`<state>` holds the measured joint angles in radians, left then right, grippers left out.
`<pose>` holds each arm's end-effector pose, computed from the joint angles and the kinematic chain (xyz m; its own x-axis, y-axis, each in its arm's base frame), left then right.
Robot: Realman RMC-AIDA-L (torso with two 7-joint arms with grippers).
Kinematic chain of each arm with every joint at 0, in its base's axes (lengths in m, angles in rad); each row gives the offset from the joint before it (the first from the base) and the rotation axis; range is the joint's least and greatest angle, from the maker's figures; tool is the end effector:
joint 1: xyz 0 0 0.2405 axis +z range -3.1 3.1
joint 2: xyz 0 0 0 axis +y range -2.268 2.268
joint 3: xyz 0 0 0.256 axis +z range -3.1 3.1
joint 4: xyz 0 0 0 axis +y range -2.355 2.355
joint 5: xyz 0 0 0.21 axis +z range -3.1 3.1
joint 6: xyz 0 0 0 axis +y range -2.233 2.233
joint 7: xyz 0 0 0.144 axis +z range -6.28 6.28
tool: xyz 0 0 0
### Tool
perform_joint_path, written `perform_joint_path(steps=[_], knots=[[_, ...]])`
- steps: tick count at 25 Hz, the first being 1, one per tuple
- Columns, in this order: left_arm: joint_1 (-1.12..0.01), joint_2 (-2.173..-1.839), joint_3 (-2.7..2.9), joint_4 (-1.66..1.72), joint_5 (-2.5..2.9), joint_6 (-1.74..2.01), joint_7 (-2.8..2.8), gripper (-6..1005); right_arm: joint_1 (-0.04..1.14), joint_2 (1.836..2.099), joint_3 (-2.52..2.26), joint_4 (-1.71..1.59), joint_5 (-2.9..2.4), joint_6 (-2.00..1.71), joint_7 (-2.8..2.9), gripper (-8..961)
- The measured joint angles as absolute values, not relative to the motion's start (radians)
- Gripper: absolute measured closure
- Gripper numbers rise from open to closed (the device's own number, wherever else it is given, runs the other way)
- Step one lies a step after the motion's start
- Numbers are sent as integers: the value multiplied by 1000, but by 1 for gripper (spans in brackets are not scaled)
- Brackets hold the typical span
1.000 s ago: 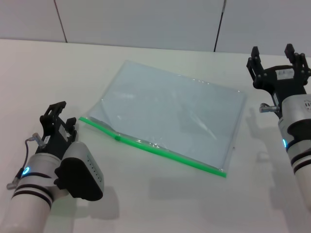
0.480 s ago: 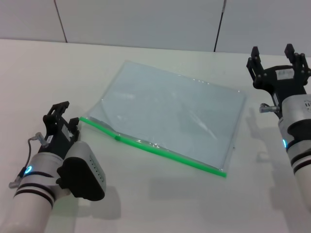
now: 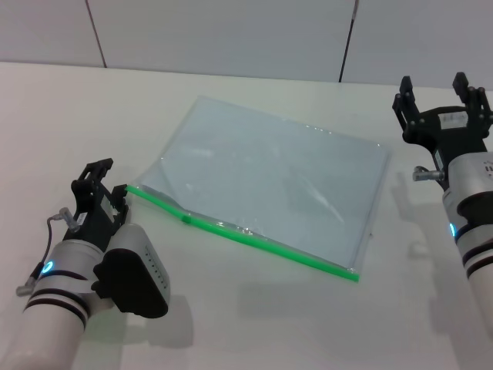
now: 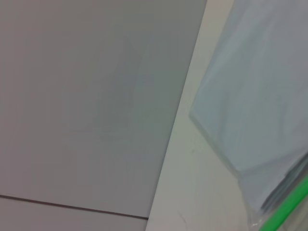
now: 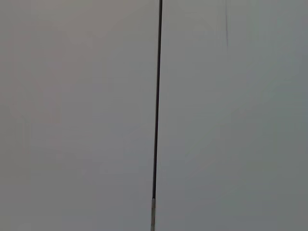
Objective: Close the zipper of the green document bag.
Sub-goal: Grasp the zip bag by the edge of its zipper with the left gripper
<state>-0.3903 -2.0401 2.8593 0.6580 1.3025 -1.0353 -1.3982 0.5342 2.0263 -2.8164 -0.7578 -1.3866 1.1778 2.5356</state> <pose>-0.3082 0.2952 -0.0824 0.8752 0.0825 -0.4767 -0.4511 -0.2167 -0.8657 0.2266 0.3391 -0.0667 0.7608 0.0528 -0.6468 -0.6418 -0.0871 -0.7619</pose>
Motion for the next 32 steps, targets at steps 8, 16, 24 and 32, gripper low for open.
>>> perform_joint_path(steps=[8,16,24,32], knots=[[-393,-2040,2859,660,1302,-1035,-1397,468,533,2026,-2816,-758,-1387,1187,2536,196],[-393,-2040,2859,660,1298,-1024,-1396,468,532,2026,-2816,-758,-1387,1188,2535,196],[-394,-2040,2859,662,1299,-1015,-1392,469,532,2026,-2818,-758,-1387,1189,2534,196],[-402,-2039,2859,666,1307,-1000,-1384,469,532,2026,-2818,-761,-1387,1189,2534,196]])
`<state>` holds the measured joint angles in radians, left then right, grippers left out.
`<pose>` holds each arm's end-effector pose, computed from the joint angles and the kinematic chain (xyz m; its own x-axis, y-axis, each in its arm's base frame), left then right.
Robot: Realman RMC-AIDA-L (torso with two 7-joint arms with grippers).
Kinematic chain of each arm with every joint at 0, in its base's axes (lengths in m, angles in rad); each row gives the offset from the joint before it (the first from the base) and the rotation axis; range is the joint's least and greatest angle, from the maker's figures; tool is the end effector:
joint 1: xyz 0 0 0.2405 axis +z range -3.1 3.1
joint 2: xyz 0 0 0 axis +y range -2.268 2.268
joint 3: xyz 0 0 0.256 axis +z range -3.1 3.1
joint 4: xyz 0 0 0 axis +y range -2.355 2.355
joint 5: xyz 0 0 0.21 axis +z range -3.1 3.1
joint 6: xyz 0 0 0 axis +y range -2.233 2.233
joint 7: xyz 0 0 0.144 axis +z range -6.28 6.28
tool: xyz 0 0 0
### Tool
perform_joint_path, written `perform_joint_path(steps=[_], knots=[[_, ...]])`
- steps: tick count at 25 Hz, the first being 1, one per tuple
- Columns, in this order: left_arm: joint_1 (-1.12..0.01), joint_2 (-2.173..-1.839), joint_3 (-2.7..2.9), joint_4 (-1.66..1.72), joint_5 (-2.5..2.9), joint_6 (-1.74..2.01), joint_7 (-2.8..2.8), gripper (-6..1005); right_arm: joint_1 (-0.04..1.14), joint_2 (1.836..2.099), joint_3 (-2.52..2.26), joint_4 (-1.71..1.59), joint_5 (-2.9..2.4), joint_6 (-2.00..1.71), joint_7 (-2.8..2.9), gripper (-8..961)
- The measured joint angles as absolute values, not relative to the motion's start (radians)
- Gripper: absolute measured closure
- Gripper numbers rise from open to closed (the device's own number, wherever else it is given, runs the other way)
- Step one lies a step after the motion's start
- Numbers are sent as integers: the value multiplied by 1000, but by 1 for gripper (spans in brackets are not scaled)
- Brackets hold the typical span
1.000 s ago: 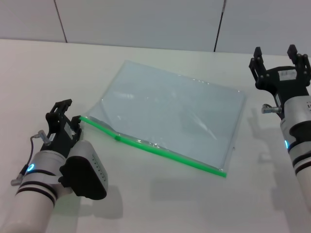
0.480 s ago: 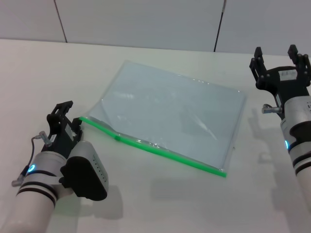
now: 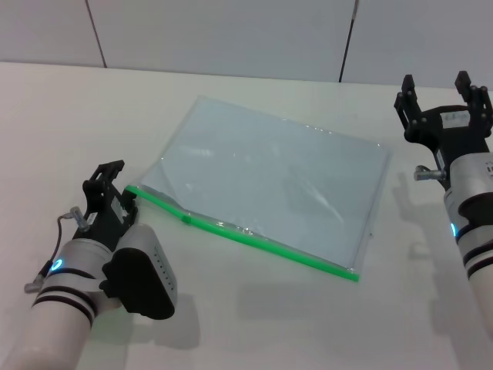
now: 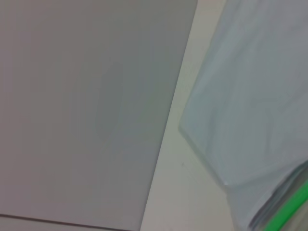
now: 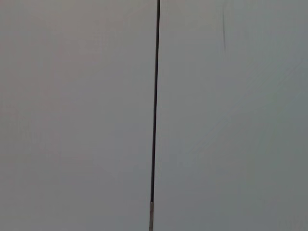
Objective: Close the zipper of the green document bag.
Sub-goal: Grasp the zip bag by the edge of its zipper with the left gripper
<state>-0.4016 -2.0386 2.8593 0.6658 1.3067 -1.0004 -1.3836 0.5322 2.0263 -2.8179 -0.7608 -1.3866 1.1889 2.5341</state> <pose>-0.3043 0.2976 -0.0877 0.8730 0.0569 -0.4844 -0.4581 -0.2458 -0.8543 0.2261 0.3383 -0.0657 0.7596 0.0602 -0.6476 -0.6428 -0.0821 -0.7616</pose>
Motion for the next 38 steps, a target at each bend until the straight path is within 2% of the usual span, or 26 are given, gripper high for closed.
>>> perform_joint_path(steps=[38], knots=[[-435,-2039,2859,667,1304,-943,-1361,470,531,2026,-2826,-769,-1387,1212,2517,194]])
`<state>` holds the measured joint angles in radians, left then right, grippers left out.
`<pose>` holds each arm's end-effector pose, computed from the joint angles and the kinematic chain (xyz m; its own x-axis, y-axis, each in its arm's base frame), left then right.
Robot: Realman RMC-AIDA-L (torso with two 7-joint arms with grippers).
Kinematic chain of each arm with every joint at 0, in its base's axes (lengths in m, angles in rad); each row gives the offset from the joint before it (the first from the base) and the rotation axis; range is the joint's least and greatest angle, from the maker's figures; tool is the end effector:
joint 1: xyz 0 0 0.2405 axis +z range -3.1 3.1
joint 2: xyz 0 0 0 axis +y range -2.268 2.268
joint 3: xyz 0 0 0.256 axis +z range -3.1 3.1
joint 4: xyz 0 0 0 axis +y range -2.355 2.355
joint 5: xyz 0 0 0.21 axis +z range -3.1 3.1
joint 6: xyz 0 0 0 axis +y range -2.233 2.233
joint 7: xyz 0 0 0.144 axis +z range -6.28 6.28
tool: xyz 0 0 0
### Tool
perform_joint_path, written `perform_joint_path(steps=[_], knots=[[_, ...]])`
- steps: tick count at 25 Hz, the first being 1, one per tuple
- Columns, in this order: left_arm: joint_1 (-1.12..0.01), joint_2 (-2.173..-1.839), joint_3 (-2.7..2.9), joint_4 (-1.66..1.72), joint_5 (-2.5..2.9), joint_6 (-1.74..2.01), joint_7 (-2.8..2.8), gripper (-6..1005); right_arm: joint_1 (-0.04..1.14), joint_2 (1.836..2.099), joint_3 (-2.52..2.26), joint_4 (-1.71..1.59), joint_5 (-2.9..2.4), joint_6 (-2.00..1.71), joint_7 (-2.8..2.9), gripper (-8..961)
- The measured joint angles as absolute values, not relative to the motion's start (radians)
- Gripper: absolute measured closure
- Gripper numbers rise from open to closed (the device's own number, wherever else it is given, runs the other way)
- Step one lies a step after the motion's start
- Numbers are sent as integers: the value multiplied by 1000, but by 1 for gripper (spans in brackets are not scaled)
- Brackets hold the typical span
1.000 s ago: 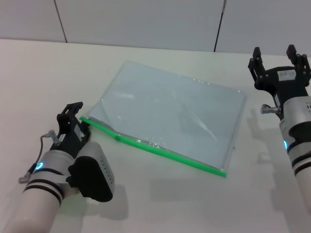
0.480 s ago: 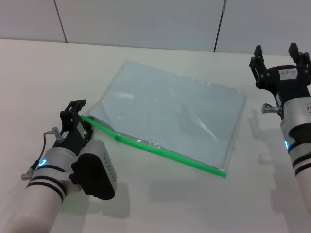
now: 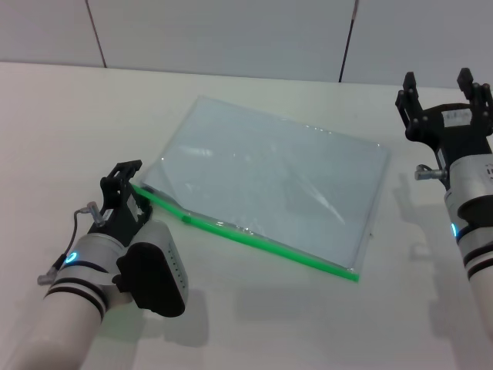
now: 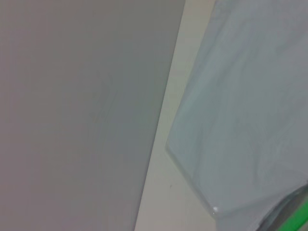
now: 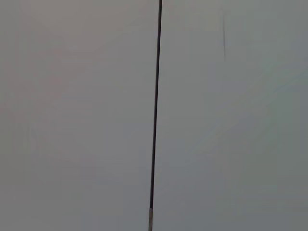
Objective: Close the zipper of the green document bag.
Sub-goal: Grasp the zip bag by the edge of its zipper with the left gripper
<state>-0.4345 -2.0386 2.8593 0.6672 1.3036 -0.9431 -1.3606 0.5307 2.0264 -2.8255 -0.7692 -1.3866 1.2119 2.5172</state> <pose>-0.2967 0.3053 -0.0954 0.8663 0.0137 -0.4994 -0.4752 -0.2859 -0.8322 0.2237 0.3363 -0.0646 0.7655 0.0777 -0.6387 -0.6341 -0.0773 -0.7694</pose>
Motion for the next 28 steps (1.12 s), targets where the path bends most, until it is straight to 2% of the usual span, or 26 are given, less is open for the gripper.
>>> perform_joint_path(steps=[28], knots=[[-444,-2039,2859,682,1313,-967,-1331,472,531,2026,-2827,-770,-1387,1212,2517,195]])
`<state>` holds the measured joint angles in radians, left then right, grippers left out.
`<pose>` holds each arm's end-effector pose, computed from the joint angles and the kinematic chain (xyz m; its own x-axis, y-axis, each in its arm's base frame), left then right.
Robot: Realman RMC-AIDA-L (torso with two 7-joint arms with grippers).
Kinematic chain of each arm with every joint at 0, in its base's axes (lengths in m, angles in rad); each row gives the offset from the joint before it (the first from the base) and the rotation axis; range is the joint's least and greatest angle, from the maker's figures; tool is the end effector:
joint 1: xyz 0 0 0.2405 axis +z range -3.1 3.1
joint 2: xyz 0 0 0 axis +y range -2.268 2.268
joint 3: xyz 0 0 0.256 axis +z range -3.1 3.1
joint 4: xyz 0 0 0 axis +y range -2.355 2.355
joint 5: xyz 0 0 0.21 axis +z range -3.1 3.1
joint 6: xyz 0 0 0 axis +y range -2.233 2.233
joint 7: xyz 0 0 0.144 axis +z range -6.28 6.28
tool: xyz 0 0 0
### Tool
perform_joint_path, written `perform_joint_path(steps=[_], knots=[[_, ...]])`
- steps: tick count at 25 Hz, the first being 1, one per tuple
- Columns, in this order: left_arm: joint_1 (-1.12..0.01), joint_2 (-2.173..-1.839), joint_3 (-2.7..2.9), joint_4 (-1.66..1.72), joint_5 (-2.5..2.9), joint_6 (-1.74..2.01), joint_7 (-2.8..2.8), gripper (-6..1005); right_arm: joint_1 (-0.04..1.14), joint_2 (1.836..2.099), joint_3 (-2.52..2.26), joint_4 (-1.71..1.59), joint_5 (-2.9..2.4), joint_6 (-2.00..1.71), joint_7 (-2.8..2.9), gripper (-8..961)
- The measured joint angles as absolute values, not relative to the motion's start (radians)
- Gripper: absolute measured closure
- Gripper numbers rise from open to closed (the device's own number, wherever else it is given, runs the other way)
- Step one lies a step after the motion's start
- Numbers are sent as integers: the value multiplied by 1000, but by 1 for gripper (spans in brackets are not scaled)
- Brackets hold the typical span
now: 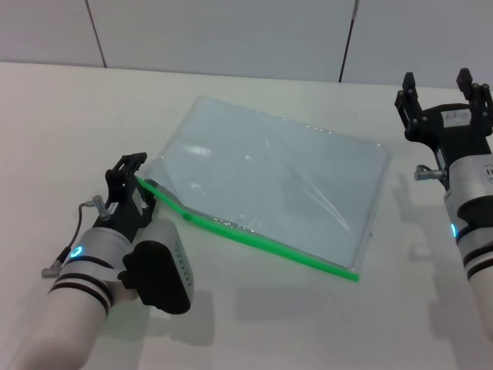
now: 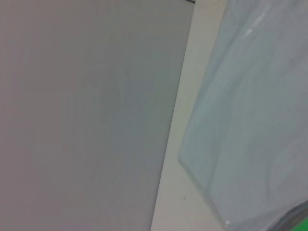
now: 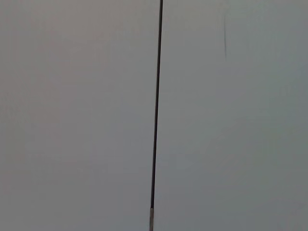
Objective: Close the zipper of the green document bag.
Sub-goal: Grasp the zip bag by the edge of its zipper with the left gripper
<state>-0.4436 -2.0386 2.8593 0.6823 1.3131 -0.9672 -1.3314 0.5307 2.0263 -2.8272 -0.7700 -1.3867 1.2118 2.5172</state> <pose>-0.2880 0.3083 -0.0947 0.8568 -0.0112 -0.5156 -0.5005 -0.2591 -0.8260 0.2236 0.3360 -0.0650 0.7656 0.0774 -0.6387 -0.6338 -0.0793 -0.7694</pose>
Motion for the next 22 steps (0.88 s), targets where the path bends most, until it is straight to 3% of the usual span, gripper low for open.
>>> perform_joint_path(steps=[22], knots=[[-464,-2039,2859,677,1306,-941,-1329,472,531,2026,-2825,-781,-1387,1212,2493,195]])
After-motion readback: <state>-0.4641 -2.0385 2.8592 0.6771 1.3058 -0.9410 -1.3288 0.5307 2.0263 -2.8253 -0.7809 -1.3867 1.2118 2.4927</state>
